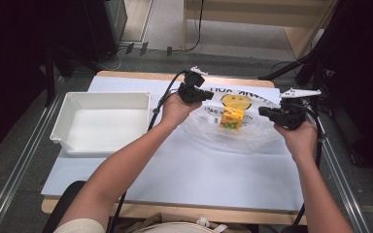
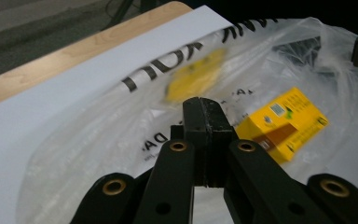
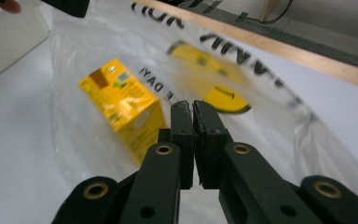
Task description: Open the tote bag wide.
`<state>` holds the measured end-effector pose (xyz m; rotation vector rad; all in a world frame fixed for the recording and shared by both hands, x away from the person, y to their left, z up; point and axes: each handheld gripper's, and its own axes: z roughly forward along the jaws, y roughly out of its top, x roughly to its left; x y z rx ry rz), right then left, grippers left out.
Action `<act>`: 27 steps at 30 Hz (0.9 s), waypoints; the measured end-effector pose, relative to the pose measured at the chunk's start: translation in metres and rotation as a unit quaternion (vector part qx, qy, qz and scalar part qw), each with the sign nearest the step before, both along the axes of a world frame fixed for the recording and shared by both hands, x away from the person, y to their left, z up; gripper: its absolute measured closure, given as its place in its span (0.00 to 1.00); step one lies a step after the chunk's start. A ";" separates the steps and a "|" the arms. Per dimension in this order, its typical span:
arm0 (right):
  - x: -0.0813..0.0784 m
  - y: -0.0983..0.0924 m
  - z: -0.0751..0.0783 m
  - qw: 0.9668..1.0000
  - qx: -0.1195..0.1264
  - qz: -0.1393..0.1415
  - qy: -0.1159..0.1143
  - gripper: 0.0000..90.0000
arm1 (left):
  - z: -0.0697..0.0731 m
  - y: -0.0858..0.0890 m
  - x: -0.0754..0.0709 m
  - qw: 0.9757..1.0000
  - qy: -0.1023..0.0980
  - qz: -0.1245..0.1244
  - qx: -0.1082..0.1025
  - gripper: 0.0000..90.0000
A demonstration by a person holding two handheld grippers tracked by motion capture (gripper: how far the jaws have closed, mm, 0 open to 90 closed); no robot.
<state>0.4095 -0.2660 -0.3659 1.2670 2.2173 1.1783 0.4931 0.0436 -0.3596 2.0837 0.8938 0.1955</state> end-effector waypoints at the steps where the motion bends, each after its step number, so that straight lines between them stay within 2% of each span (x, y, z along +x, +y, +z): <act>1: 0.007 0.001 0.002 1.000 -0.002 -0.004 -0.004 0.99 | -0.001 -0.001 0.004 1.000 -0.003 0.001 0.004 1.00; 6: 0.038 0.002 0.002 1.000 -0.012 -0.025 -0.014 0.99 | -0.010 -0.007 0.024 1.000 0.003 0.011 0.010 1.00; 8: 0.051 0.002 -0.002 0.999 -0.017 -0.032 -0.015 0.99 | -0.014 -0.009 0.031 1.000 -0.010 0.016 0.016 1.00; 10: 0.062 0.001 -0.008 0.999 -0.016 -0.039 -0.018 0.99 | -0.022 -0.010 0.040 1.000 0.000 0.028 0.013 1.00; 11: 0.067 0.000 -0.012 0.999 -0.013 -0.044 -0.015 0.99 | -0.026 -0.010 0.043 0.999 -0.004 0.034 0.015 1.00; 13: 0.074 -0.002 -0.020 0.998 -0.015 -0.053 -0.015 0.99 | -0.039 -0.011 0.052 0.999 0.000 0.043 0.025 1.00; 14: 0.079 -0.004 -0.029 0.998 -0.016 -0.062 -0.009 0.99 | -0.043 -0.012 0.054 0.998 0.004 0.048 0.027 1.00; 18: 0.087 -0.009 -0.053 0.996 -0.017 -0.085 0.014 1.00 | -0.067 -0.014 0.061 0.997 0.023 0.054 0.052 1.00; 24: 0.087 -0.016 -0.087 0.993 -0.021 -0.108 0.036 1.00 | -0.091 -0.009 0.066 0.995 0.046 0.069 0.049 1.00; 27: 0.086 -0.020 -0.100 0.991 -0.028 -0.120 0.044 1.00 | -0.101 -0.004 0.067 0.994 0.059 0.080 0.053 1.00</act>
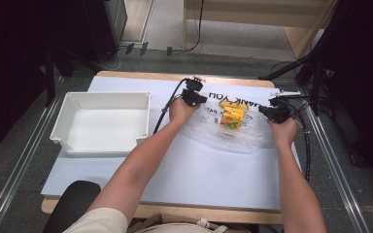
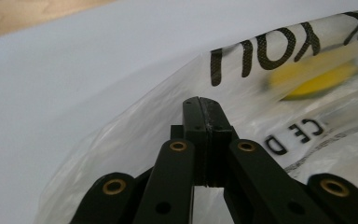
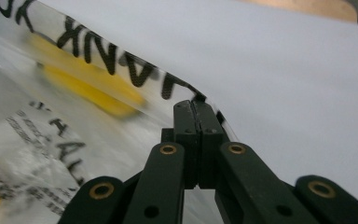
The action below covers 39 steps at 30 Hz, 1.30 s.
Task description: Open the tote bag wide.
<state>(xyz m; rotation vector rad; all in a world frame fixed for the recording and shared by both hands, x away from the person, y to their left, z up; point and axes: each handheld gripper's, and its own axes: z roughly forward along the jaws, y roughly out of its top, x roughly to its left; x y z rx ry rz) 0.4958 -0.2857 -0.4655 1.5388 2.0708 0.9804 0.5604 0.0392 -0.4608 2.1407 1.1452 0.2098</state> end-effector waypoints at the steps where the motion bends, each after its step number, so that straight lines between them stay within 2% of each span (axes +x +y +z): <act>1: 0.000 -0.001 -0.004 1.000 0.001 -0.005 0.008 1.00 | -0.003 0.001 0.001 1.000 0.003 0.002 0.006 1.00; 5: -0.003 -0.004 -0.015 1.000 -0.010 -0.010 0.015 1.00 | -0.007 0.008 0.001 1.000 -0.006 0.011 -0.004 1.00; 9: -0.010 -0.011 -0.020 1.000 -0.004 -0.014 -0.004 1.00 | -0.006 0.014 0.001 1.000 -0.015 0.019 0.010 1.00; 11: -0.015 -0.015 -0.021 1.000 -0.014 -0.018 -0.013 1.00 | -0.005 0.018 0.000 0.999 -0.019 0.022 0.018 1.00; 16: -0.028 -0.029 -0.021 0.999 -0.030 -0.027 -0.015 1.00 | -0.003 0.030 0.003 0.998 -0.010 0.050 0.024 1.00; 20: -0.033 -0.038 -0.021 0.999 -0.037 -0.033 -0.013 1.00 | -0.001 0.031 0.002 0.997 -0.016 0.060 0.044 1.00; 22: -0.033 -0.040 -0.020 0.998 -0.039 -0.041 -0.010 1.00 | -0.001 0.033 0.003 0.997 -0.009 0.063 0.036 1.00; 23: -0.034 -0.041 -0.020 0.999 -0.034 -0.041 -0.008 1.00 | 0.000 0.033 0.003 0.998 -0.005 0.059 0.033 1.00; 25: -0.033 -0.041 -0.019 0.998 -0.034 -0.047 -0.001 1.00 | 0.002 0.033 0.001 0.999 0.001 0.033 0.014 1.00; 26: -0.032 -0.041 -0.017 0.998 -0.035 -0.045 0.001 1.00 | 0.005 0.031 -0.001 0.999 -0.005 0.023 0.021 1.00; 28: -0.032 -0.039 -0.011 0.999 -0.034 -0.037 -0.007 1.00 | 0.014 0.029 -0.005 1.000 -0.019 0.008 0.012 1.00; 31: -0.032 -0.035 0.003 0.999 -0.029 -0.024 -0.019 1.00 | 0.028 0.026 -0.010 1.000 -0.023 -0.002 0.002 1.00; 33: -0.031 -0.033 0.013 0.999 -0.023 -0.013 -0.025 1.00 | 0.037 0.025 -0.013 0.999 -0.033 -0.004 0.001 1.00; 34: -0.031 -0.031 0.019 0.999 -0.024 -0.007 -0.031 1.00 | 0.043 0.025 -0.015 0.999 -0.036 -0.007 -0.008 1.00; 39: -0.029 -0.021 0.041 0.999 -0.014 0.025 -0.046 1.00 | 0.064 0.024 -0.024 0.998 -0.048 -0.022 -0.019 1.00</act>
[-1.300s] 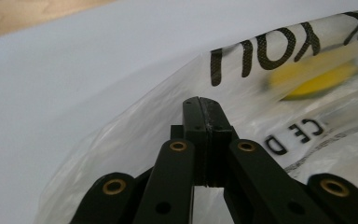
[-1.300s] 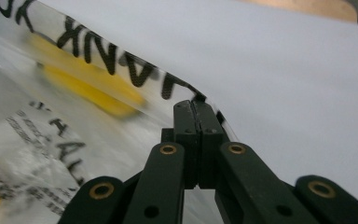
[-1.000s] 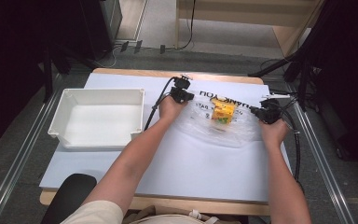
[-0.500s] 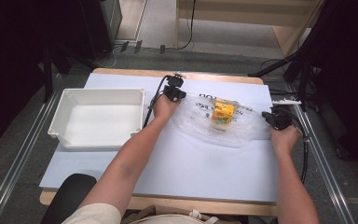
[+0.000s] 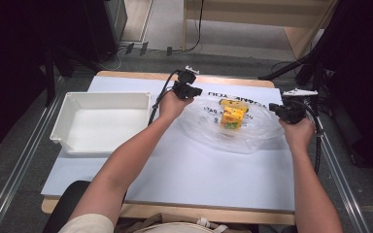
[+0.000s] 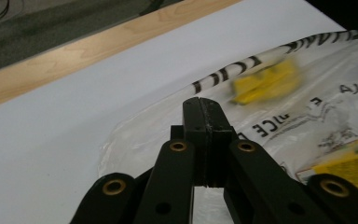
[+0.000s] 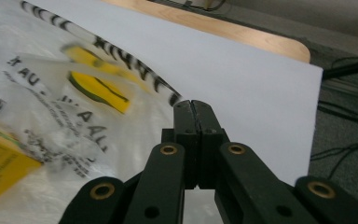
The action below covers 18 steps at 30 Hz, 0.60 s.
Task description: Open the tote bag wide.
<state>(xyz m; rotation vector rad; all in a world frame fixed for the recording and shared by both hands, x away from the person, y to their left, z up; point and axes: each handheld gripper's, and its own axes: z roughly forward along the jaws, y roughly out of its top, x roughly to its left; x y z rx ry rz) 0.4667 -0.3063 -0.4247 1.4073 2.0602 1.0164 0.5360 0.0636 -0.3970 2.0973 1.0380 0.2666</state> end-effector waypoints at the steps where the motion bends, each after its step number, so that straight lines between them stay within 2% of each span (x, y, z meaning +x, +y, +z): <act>1: 0.001 0.003 0.004 1.000 -0.001 0.009 -0.002 1.00 | 0.003 0.000 -0.002 1.000 0.000 -0.004 -0.003 1.00; 5: 0.004 0.016 0.017 0.999 0.004 0.036 -0.014 1.00 | 0.012 -0.008 -0.014 1.000 -0.001 -0.025 -0.007 1.00; 9: 0.008 0.032 0.024 0.997 0.007 0.072 -0.022 1.00 | 0.009 -0.020 -0.029 0.999 0.000 -0.049 -0.008 1.00; 13: 0.018 0.044 0.015 0.995 0.020 0.093 -0.013 1.00 | -0.007 -0.034 -0.042 0.998 0.010 -0.069 0.001 1.00; 18: 0.027 0.053 -0.004 0.995 0.023 0.099 0.011 1.00 | -0.031 -0.041 -0.048 0.997 0.032 -0.072 0.005 1.00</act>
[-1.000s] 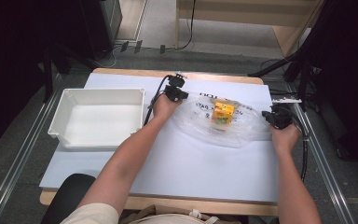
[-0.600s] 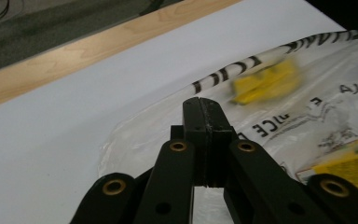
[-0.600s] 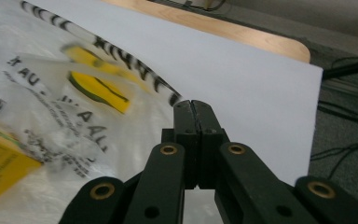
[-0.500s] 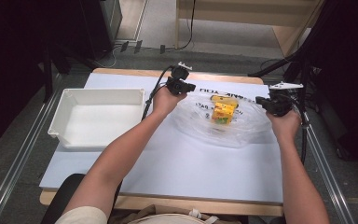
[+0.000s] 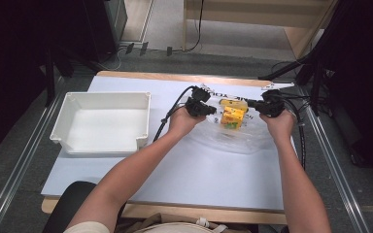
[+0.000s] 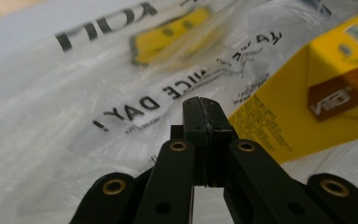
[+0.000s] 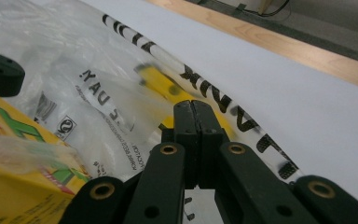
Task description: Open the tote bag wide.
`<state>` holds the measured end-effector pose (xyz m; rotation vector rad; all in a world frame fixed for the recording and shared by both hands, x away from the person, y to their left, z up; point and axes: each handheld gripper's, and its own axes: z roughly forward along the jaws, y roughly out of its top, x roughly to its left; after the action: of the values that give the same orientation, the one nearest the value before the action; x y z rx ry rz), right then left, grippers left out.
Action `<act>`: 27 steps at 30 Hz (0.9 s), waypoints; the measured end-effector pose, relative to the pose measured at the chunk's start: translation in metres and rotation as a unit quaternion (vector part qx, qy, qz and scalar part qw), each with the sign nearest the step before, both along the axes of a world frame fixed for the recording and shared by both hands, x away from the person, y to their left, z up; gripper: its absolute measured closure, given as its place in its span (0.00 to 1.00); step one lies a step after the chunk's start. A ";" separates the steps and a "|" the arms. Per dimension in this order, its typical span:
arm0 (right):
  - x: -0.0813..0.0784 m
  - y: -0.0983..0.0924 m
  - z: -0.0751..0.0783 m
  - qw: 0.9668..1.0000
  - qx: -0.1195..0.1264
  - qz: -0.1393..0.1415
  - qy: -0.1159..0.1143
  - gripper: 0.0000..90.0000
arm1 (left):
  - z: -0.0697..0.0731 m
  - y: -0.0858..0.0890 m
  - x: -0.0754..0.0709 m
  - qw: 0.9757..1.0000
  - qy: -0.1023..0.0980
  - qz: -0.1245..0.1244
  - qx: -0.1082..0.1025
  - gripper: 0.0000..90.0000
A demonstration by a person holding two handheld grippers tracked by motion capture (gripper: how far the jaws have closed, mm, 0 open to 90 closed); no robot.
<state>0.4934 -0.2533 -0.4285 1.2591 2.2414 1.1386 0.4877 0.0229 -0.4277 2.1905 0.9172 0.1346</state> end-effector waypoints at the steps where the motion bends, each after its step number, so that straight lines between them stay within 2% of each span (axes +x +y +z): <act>1: 0.001 0.001 -0.003 1.000 -0.002 0.000 0.003 1.00 | -0.005 -0.001 -0.001 1.000 0.005 0.002 -0.001 1.00; 7: 0.010 0.003 -0.023 1.000 -0.012 -0.006 0.025 1.00 | -0.031 -0.001 -0.015 1.000 0.025 -0.002 0.004 1.00; 11: 0.017 0.002 -0.033 0.999 -0.018 -0.013 0.035 1.00 | -0.041 0.002 -0.026 0.999 0.037 -0.009 0.005 1.00; 12: 0.019 0.002 -0.036 0.999 -0.021 -0.017 0.042 1.00 | -0.041 0.004 -0.030 0.999 0.038 -0.011 -0.001 1.00; 14: 0.022 0.002 -0.041 0.998 -0.023 -0.022 0.051 1.00 | -0.041 0.005 -0.037 0.999 0.039 -0.021 0.001 1.00; 18: 0.028 0.003 -0.046 0.998 -0.025 -0.028 0.053 1.00 | -0.041 0.012 -0.054 0.998 0.041 -0.040 0.005 1.00; 21: 0.035 0.003 -0.048 0.997 -0.030 -0.032 0.067 1.00 | -0.040 0.019 -0.071 0.997 0.041 -0.059 0.008 1.00; 24: 0.041 0.001 -0.049 0.997 -0.021 -0.041 0.069 1.00 | -0.041 0.024 -0.084 0.997 0.043 -0.067 0.004 1.00; 27: 0.045 0.001 -0.049 0.996 -0.017 -0.050 0.070 1.00 | -0.039 0.027 -0.095 0.996 0.047 -0.081 0.011 1.00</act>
<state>0.5387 -0.2527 -0.4776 1.4611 2.2562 1.0011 0.3932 0.0497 -0.4671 2.2984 0.7880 -0.0371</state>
